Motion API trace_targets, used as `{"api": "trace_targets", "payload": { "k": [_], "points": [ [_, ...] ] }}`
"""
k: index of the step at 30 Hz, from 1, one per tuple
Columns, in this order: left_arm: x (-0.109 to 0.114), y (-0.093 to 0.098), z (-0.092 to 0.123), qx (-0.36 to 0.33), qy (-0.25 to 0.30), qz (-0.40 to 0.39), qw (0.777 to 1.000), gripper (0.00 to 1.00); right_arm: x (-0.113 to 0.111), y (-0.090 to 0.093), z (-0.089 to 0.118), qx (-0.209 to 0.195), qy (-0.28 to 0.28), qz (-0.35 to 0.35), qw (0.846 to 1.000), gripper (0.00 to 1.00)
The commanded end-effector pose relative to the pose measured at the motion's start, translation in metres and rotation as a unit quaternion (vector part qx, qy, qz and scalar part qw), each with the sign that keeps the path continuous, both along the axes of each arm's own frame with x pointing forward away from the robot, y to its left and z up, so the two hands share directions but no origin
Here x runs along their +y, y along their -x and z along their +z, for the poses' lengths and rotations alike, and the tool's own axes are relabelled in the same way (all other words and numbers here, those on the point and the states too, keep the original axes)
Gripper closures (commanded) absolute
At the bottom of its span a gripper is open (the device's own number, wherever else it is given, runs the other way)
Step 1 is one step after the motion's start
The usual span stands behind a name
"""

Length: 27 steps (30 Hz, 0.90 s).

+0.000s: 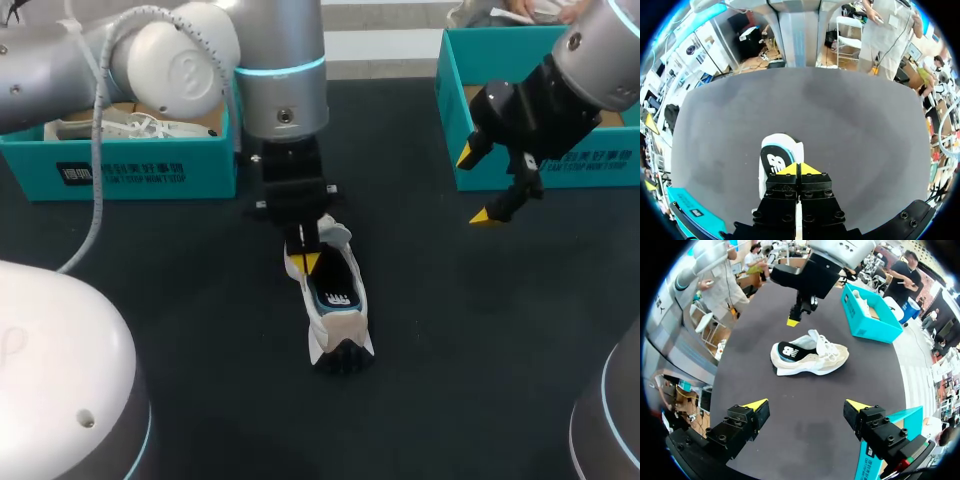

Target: Take the shoe out of the shoebox, open the shoe tongue, remove and reinsert the insole, then place the shoe into the shoebox

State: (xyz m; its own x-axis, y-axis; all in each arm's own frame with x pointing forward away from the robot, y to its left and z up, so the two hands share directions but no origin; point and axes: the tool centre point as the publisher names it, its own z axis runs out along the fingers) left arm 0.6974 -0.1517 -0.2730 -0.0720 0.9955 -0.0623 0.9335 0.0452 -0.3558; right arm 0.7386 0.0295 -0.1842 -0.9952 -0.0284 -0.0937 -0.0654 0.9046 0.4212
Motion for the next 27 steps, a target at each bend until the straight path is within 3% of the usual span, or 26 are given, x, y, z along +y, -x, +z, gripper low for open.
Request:
{"api": "trace_targets", "payload": {
  "k": [1, 13, 27],
  "points": [
    [0.005, 0.003, 0.0, -0.004, 0.009, 0.003, 1.0, 1.0, 0.001, -0.001, 0.0, 0.001, 0.001, 0.0, 1.0, 0.0],
    [-0.004, -0.011, -0.033, -0.034, 0.007, 0.056, 0.998, 1.0, 0.001, -0.001, 0.0, 0.001, 0.001, 0.0, 1.0, 0.0],
    [-0.035, -0.008, -0.064, -0.07, -0.011, 0.034, 0.997, 1.0, 0.001, -0.001, 0.0, 0.001, 0.001, 0.0, 1.0, 0.0]
  ]
}}
